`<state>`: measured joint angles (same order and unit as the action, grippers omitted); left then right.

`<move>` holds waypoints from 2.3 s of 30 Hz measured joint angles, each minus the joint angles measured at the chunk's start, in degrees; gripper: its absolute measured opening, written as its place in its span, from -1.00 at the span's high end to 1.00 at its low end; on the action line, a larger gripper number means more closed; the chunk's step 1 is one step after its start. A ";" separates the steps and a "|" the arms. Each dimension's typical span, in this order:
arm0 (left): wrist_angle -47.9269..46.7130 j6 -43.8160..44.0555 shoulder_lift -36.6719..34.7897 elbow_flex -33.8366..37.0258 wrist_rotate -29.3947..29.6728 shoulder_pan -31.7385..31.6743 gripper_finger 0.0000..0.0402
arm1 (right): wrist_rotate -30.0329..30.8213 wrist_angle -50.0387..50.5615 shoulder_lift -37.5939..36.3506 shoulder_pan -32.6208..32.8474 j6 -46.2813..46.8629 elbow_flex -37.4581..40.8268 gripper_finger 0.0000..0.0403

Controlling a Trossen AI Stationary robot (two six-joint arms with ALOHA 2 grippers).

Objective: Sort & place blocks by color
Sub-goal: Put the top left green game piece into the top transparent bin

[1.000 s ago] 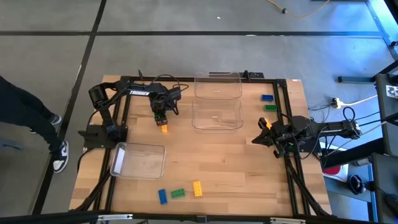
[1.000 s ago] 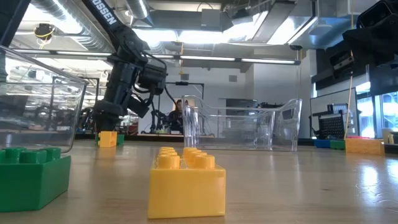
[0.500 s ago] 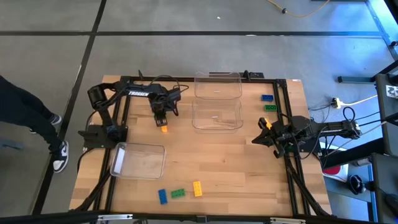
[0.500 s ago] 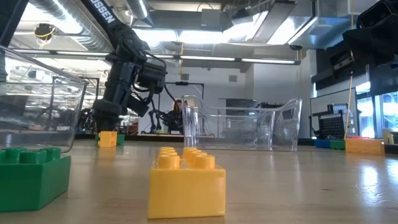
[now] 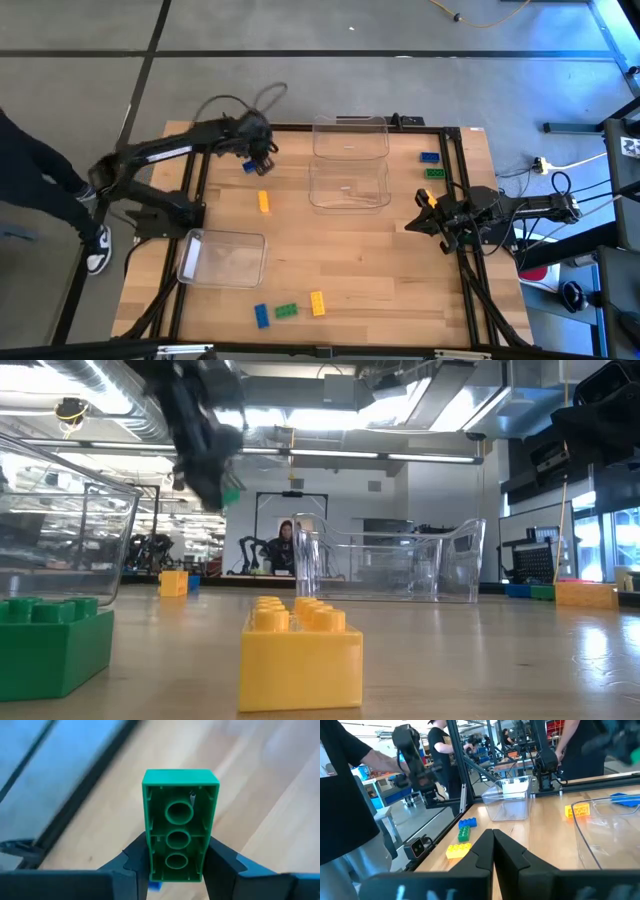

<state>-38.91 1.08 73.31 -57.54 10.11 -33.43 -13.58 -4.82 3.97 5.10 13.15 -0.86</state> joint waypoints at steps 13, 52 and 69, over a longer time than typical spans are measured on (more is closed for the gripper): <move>22.12 20.27 -18.54 5.58 -2.19 13.19 0.37 | 0.00 0.00 0.02 0.00 -0.04 0.00 0.94; 51.88 24.33 -20.97 18.82 -1.58 32.04 0.37 | 17.80 -11.00 0.06 0.00 24.61 0.00 0.94; 51.86 24.31 -20.98 18.82 -1.69 32.00 0.37 | 36.40 -38.68 2.89 -0.11 33.11 -0.11 0.94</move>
<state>12.95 25.39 52.33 -38.72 8.43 -1.43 22.82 -43.50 6.85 4.99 46.25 -0.98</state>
